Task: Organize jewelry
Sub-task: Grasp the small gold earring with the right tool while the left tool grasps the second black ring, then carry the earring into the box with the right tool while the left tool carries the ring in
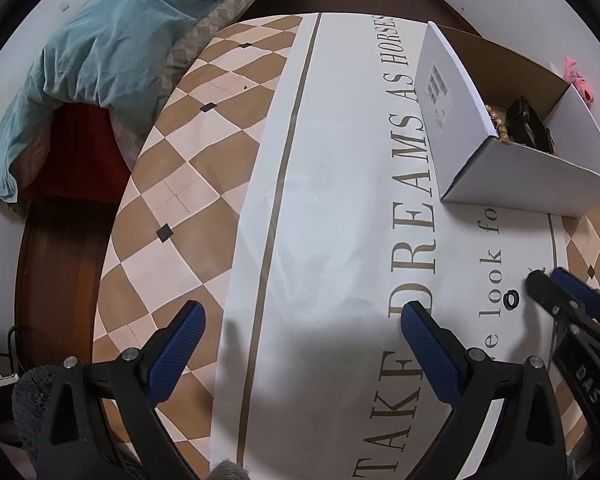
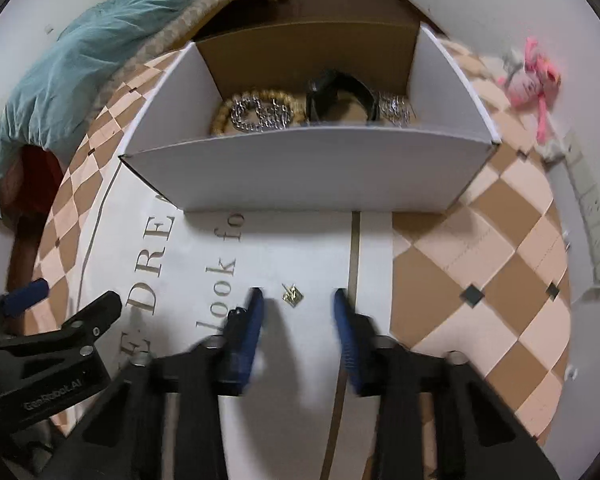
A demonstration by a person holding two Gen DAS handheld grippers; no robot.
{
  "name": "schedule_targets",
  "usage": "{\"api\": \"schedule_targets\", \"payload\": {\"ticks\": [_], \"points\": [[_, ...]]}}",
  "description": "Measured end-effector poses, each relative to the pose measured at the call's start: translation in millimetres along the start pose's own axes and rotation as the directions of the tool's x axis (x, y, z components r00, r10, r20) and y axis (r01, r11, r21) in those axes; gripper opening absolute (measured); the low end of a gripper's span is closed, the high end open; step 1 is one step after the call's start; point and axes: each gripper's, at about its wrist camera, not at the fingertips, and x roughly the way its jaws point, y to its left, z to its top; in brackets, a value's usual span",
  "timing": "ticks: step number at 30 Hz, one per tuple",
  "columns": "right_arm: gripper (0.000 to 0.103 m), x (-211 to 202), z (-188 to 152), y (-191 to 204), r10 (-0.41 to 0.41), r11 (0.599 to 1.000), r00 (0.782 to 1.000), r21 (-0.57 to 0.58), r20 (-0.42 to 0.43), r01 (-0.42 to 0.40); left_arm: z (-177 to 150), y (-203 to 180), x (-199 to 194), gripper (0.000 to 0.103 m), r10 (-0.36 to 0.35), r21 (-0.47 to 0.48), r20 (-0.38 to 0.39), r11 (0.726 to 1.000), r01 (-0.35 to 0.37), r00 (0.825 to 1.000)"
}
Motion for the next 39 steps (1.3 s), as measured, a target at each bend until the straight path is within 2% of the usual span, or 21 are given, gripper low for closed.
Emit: {"api": "schedule_targets", "payload": {"ticks": [2, 8, 13, 16, 18, 19, 21, 22, 24, 26, 34, 39], "points": [[0.003, -1, 0, 1, -0.003, 1.0, 1.0, -0.006, 0.007, 0.003, 1, -1, 0, 0.1, 0.0, 0.005, 0.004, 1.0, 0.0, 1.0], [0.003, -24, -5, -30, 0.003, 0.998, 0.999, 0.063, 0.049, -0.006, 2, -26, -8, 0.1, -0.027, 0.048, 0.028, 0.999, 0.025, 0.999], [0.003, -42, -20, -71, -0.035, 0.989, 0.998, 0.144, 0.056, 0.027, -1, -63, -7, 0.1, -0.095, 0.102, 0.027, 0.99, 0.092, 0.995], [0.003, -44, -27, -87, -0.053, 0.982, 0.997, 0.182, 0.05, 0.043, -4, -87, -8, 0.096, -0.124, 0.15, 0.035, 0.982, 0.118, 0.992], [0.003, -44, -31, -96, -0.06, 0.979, 0.997, 0.199, 0.047, 0.05, -5, -97, -8, 0.076, -0.129, 0.177, 0.041, 0.977, 0.12, 0.991], [0.003, -43, -32, -98, -0.065, 0.978, 0.997, 0.204, 0.045, 0.054, -5, -104, -7, 0.07, -0.132, 0.196, 0.041, 0.973, 0.122, 0.99], [0.003, -44, -35, -104, -0.065, 0.976, 0.997, 0.21, 0.042, 0.055, -4, -111, -5, 0.049, -0.145, 0.216, 0.041, 0.967, 0.133, 0.989], [0.003, -44, -35, -105, -0.068, 0.976, 0.997, 0.212, 0.044, 0.057, -3, -113, -6, 0.043, -0.151, 0.219, 0.054, 0.966, 0.136, 0.987], [0.003, -45, -35, -107, -0.071, 0.976, 0.996, 0.21, 0.047, 0.06, -3, -116, -7, 0.021, -0.168, 0.232, 0.06, 0.961, 0.149, 0.984], [0.003, -47, -36, -106, -0.074, 0.975, 0.996, 0.213, 0.053, 0.061, -2, -118, -7, 0.01, -0.179, 0.233, 0.059, 0.959, 0.161, 0.982], [0.003, -67, -27, -105, -0.055, 0.975, 0.994, 0.222, 0.096, 0.032, -5, -114, -25, 0.01, -0.227, 0.23, 0.08, 0.952, 0.204, 0.971], [0.003, -96, -6, -97, -0.009, 0.978, 0.987, 0.207, 0.158, -0.024, 11, -97, -56, 0.01, -0.282, 0.208, 0.106, 0.944, 0.256, 0.954]]}}
